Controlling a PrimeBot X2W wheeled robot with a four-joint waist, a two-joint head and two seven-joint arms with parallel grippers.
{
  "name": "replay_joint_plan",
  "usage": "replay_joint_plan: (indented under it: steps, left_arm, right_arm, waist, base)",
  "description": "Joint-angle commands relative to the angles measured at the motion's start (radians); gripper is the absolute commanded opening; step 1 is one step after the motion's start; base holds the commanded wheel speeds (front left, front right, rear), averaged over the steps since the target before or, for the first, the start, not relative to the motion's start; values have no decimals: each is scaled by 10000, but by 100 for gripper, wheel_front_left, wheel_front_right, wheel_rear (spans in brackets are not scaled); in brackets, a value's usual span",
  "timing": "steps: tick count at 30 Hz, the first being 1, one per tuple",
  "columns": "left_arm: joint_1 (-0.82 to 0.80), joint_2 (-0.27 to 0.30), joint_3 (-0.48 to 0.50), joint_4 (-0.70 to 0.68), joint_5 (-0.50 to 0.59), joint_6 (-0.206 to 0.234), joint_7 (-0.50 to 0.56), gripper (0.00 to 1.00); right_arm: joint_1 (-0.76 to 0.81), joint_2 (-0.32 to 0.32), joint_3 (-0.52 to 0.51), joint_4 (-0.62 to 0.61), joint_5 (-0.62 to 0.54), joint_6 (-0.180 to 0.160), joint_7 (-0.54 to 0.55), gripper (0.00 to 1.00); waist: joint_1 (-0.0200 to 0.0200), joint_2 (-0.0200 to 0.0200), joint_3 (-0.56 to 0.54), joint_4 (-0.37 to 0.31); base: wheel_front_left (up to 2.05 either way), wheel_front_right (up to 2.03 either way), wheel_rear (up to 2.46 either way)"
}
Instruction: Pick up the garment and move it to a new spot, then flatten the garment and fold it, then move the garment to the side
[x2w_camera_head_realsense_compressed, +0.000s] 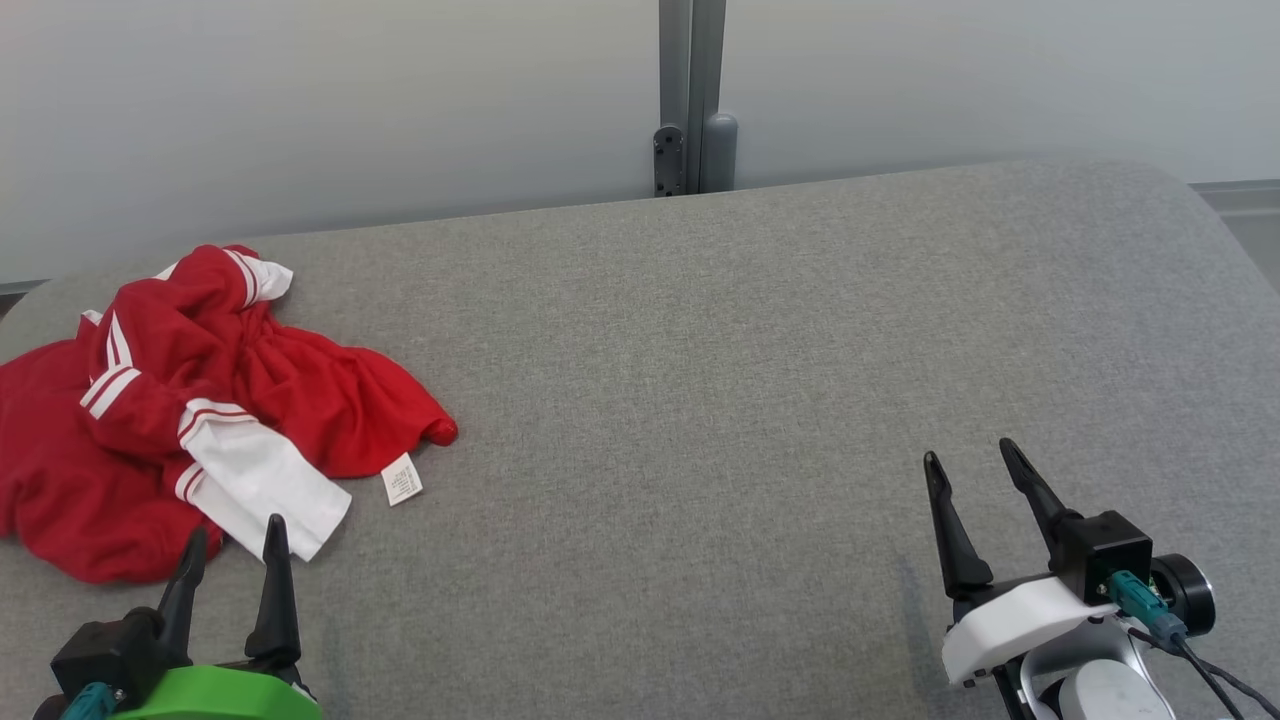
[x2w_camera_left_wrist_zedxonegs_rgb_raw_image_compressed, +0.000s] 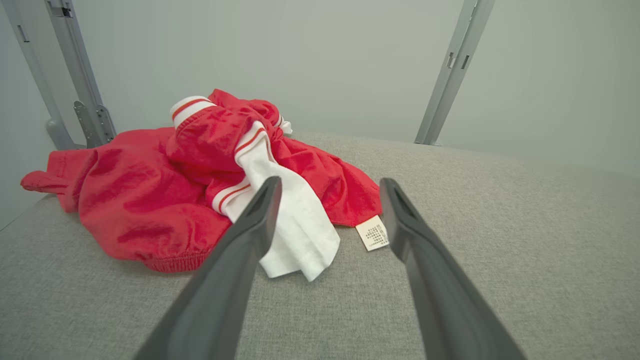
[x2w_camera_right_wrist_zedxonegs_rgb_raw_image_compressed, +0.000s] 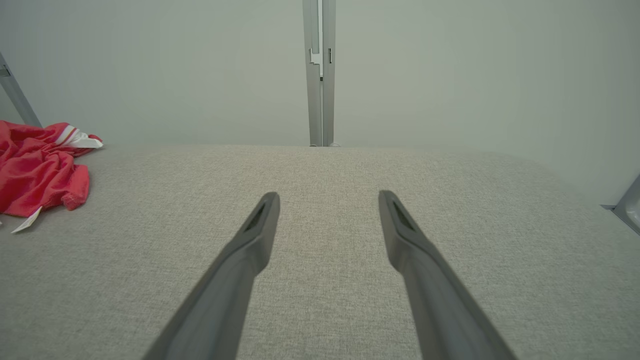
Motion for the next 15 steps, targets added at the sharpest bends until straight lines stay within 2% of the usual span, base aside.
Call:
replay_joint_plan:
  steps: [1, 10, 15]
  left_arm:
    - [81, 101, -38, -7, 153, -28, -67, 100]
    - [120, 240, -166, 7, 603, -29, -242, 100]
    - [120, 243, -153, 41, 496, -29, -219, 100]
  right_arm:
    - [69, -52, 6, -21, -230, 4, -97, 100]
    - [108, -54, 62, -113, -824, 4, -259, 100]
    - [152, -55, 5, -91, -742, 2, -248, 100]
  waist:
    - [0, 0, 7, 10]
    - [0, 0, 64, 90]
    - [0, 0, 79, 185]
  base:
    - [0, 0, 0]
    - [0, 0, 0]
    - [0, 0, 0]
